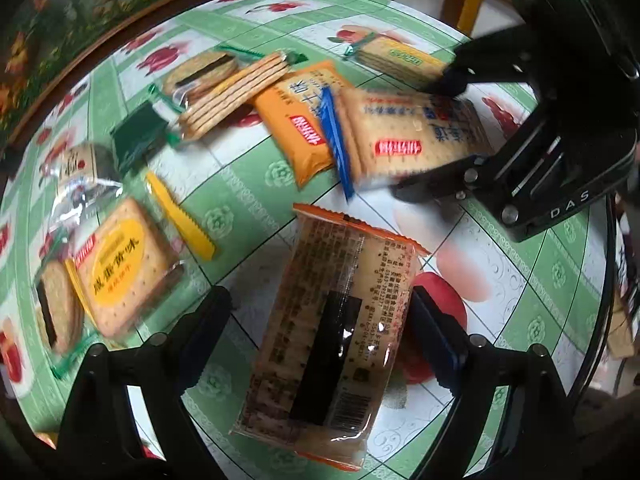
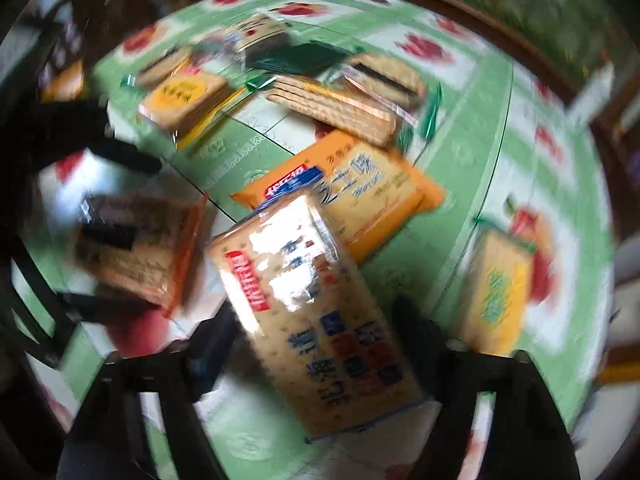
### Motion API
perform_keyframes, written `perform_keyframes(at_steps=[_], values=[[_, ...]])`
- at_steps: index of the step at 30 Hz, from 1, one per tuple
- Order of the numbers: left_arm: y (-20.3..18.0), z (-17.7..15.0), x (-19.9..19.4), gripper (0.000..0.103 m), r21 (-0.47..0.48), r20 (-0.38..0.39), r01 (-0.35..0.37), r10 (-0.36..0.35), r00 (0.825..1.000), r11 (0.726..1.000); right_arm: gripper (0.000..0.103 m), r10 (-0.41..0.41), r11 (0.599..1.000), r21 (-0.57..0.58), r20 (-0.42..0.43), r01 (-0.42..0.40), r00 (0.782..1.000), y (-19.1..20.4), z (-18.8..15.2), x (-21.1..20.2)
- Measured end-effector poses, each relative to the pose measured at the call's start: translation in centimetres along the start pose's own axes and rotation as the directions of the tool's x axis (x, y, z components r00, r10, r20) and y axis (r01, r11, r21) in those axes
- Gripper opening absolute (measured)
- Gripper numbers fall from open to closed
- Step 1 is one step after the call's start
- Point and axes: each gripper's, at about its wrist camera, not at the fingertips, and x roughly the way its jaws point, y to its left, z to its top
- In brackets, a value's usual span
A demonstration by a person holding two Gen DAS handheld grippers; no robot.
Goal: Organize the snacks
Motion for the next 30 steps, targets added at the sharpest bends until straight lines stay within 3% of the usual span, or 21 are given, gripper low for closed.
perform_keyframes(at_steps=[3, 7, 12, 19, 21, 30], values=[[-0.1, -0.6, -0.2, 0.089, -0.032, 0.015, -0.011, 0.011, 1.0, 0.999, 0.067, -0.006, 0.995, 0.096, 0.032, 0.003, 0.999, -0.6, -1.2, -0.7], [-0.4, -1.1, -0.5, 0.087, -0.061, 0.019, -0.021, 0.022, 1.0, 0.998, 0.066, -0.036, 0.99, 0.137, 0.084, 0.024, 0.996, 0.1, -3.2, -1.4], [-0.3, -1.1, -0.9, 0.067, -0.124, 0.04, -0.044, 0.049, 0.998, 0.991, 0.066, -0.022, 0.978, 0.208, 0.139, -0.007, 0.99, 1.3, -4.3, -2.1], [-0.5, -1.4, -1.1, 0.067, -0.161, 0.038, -0.057, 0.064, 0.997, 0.985, 0.066, -0.06, 0.977, 0.21, 0.136, 0.031, 0.989, 1.5, -2.5, -1.8], [-0.5, -1.7, -1.2, 0.067, -0.184, 0.04, -0.063, 0.072, 0.997, 0.981, 0.057, -0.055, 0.975, 0.222, 0.137, 0.023, 0.989, 1.4, -2.6, -1.7], [-0.2, -2.9, -1.8, 0.062, -0.299, 0.089, -0.086, 0.117, 0.989, 0.95, 0.056, -0.036, 0.966, 0.258, 0.167, -0.008, 0.985, 2.0, -3.8, -2.3]])
